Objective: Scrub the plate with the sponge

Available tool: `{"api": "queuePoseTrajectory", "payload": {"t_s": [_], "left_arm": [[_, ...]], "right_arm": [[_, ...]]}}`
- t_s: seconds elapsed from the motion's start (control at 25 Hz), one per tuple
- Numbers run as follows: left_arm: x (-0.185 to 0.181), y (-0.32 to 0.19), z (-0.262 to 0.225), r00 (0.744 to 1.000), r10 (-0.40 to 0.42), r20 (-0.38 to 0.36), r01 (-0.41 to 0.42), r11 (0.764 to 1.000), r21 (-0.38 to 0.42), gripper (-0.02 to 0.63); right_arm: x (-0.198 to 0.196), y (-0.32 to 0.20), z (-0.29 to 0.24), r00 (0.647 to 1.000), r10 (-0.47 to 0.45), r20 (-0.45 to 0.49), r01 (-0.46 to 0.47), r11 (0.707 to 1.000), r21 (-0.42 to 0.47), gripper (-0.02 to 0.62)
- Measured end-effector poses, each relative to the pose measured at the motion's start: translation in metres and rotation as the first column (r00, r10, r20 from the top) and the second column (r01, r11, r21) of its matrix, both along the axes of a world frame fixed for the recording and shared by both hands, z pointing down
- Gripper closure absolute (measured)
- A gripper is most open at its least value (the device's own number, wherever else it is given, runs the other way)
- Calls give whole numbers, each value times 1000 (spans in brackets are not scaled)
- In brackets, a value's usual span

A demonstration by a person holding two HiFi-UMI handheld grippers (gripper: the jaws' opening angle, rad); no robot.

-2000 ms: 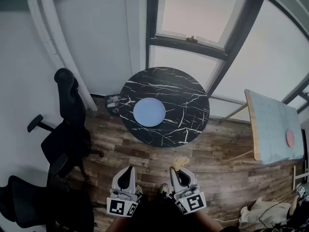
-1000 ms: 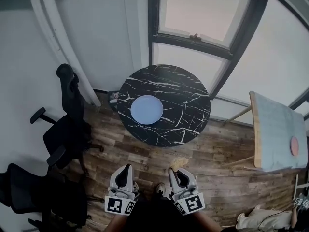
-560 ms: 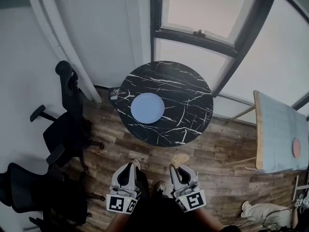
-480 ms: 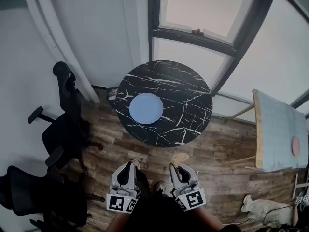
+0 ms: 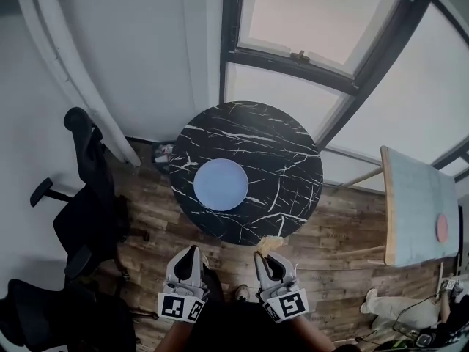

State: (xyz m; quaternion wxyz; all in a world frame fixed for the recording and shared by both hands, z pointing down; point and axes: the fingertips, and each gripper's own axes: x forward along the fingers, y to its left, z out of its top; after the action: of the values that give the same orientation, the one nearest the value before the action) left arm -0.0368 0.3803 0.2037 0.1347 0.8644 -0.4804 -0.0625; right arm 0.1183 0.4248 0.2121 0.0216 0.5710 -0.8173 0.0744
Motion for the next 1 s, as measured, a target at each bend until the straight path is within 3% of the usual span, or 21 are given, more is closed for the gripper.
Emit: {"api": "queuePoseTrajectory", "payload": {"t_s": [0.32,0.68,1.0], "left_arm": [[-23,-82,17,997,75,-12,-75,996,-54,609],[-51,-136,40,990,136,-18,-137,986,-96,606],[-57,-163,82,989,144,18,-139,976,-169,606]], "right_arm": [[-28,-70,5,997,62,-39,-64,997,-39,572],[-56,-118,15,992,105,-68,-110,992,-69,572],[-63,-155,25,993,52,-106,-61,994,-85,572]]}}
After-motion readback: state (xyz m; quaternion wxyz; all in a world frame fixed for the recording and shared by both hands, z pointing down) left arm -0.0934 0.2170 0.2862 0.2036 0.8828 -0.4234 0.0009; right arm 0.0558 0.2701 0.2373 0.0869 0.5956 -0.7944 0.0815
